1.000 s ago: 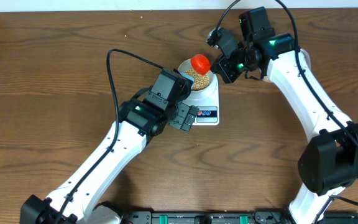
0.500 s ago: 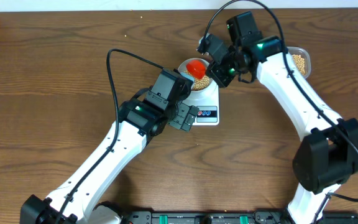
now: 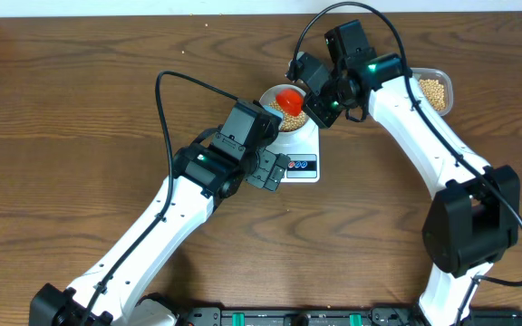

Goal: Scoop item into bowl and weigh 50g on scale

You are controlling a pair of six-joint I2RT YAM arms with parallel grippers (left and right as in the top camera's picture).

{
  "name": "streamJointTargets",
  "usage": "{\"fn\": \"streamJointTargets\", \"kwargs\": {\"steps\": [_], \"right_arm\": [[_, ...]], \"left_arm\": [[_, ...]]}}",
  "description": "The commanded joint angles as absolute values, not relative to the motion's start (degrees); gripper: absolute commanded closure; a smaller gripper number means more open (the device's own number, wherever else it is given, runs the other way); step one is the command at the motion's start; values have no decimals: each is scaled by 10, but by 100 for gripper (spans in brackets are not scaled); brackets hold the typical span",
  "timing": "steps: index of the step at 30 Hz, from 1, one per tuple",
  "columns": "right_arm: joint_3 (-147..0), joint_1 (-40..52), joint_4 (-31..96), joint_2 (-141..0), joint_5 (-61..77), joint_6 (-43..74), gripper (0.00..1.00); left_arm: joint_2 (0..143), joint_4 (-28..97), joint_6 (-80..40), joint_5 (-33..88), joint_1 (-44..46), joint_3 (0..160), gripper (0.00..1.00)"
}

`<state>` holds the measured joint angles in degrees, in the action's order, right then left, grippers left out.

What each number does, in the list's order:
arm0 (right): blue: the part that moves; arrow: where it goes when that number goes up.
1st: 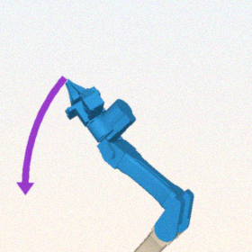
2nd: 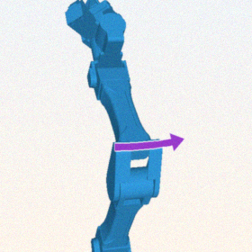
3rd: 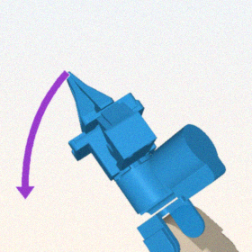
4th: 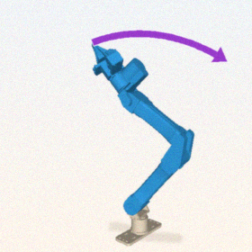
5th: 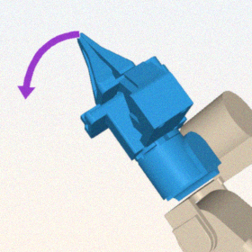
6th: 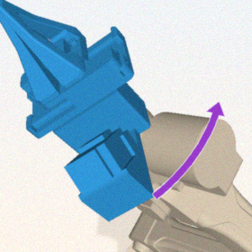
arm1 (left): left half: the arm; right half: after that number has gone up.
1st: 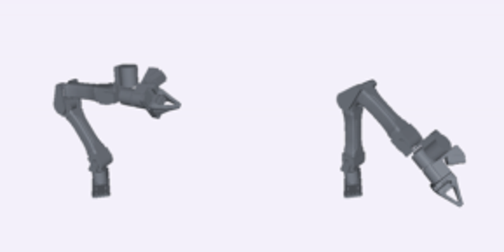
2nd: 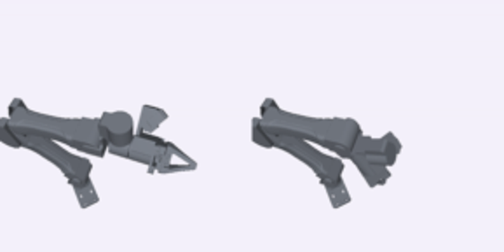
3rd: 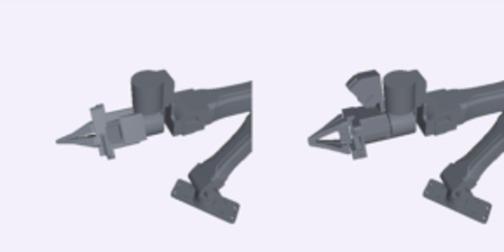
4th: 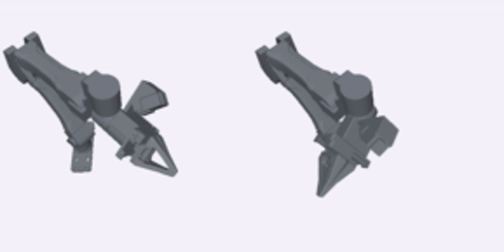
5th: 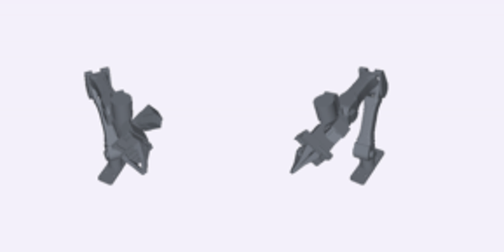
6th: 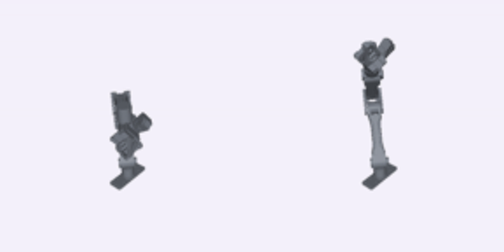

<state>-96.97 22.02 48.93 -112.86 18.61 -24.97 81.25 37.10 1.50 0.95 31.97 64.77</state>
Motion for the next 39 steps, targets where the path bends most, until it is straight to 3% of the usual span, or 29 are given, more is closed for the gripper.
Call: {"fn": "streamJointTargets", "kwargs": {"steps": [1, 39], "right_arm": [[-973, 222, 486, -1139, 181, -258, 99], [-973, 234, 484, -1148, 170, -260, 99]], "left_arm": [[813, 373, 14, 8, 318, 649, 2], [813, 373, 14, 8, 318, 649, 2]]}}
